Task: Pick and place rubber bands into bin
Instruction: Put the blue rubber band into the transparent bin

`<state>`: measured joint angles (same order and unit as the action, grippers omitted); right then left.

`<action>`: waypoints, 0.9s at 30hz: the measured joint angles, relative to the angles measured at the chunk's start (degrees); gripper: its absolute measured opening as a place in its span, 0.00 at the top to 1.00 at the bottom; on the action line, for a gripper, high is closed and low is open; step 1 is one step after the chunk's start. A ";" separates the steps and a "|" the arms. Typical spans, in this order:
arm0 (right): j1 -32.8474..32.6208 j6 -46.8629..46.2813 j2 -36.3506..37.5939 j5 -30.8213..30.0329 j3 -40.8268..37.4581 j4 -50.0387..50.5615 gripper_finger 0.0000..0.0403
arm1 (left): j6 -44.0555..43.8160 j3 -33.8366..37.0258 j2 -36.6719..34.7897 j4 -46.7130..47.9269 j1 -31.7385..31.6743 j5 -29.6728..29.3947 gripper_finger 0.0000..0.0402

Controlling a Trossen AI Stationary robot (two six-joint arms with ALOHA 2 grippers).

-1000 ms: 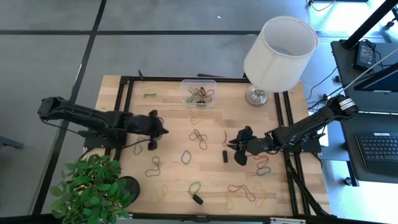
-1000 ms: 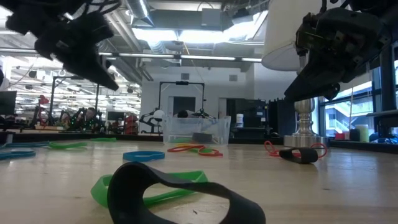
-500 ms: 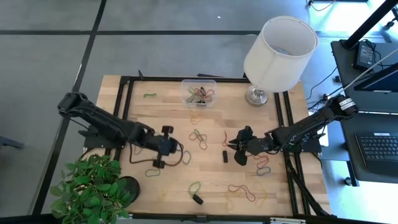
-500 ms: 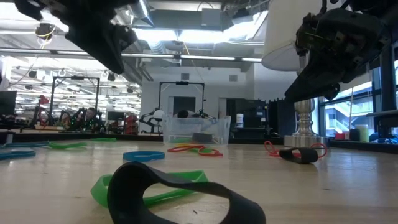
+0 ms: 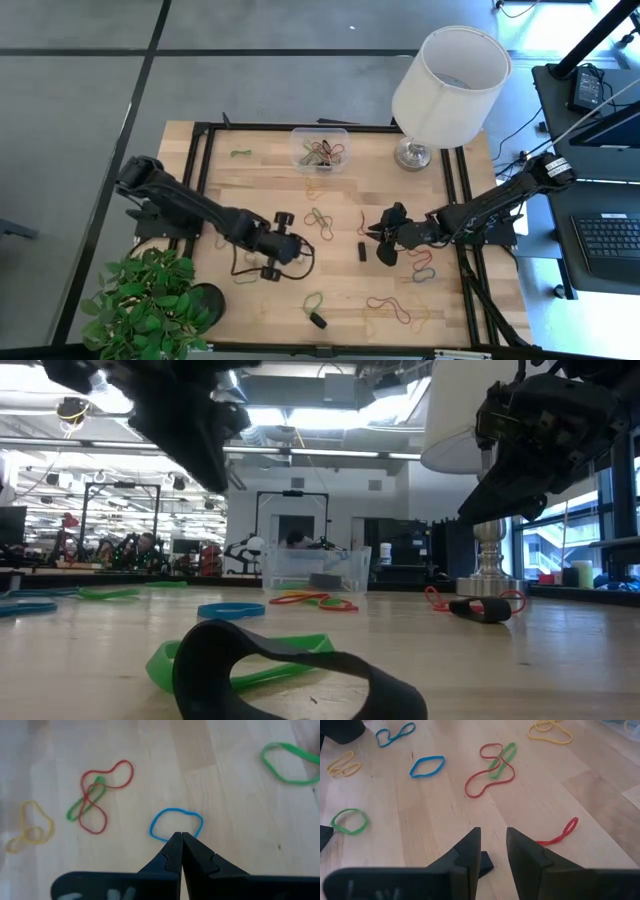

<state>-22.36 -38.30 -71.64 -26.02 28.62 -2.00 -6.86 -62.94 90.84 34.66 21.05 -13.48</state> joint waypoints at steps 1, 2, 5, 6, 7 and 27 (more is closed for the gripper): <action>0.00 0.00 0.00 0.00 0.00 0.00 0.76 | -0.57 -0.52 0.88 -0.05 -0.54 0.80 1.00; 0.01 0.00 0.00 0.00 0.00 0.03 0.76 | -1.80 -0.96 1.70 -0.15 -1.10 1.40 1.00; 0.01 0.00 0.00 0.01 0.00 0.05 0.76 | -6.38 -2.07 4.36 -0.08 -3.16 1.33 1.00; 0.01 0.00 0.00 0.00 0.00 0.06 0.76 | -7.44 -2.38 5.27 0.01 -3.96 1.33 1.00; 0.01 0.00 0.00 0.00 0.00 0.07 0.76 | -8.07 -2.63 6.14 0.31 -4.67 1.39 1.00; 0.01 1.11 0.00 0.02 0.00 0.17 0.76 | -8.97 -2.84 14.24 -0.25 -10.01 8.38 0.80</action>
<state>-22.35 -37.19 -71.64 -26.00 28.62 -1.83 -15.84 -65.78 105.07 34.40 11.05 -5.10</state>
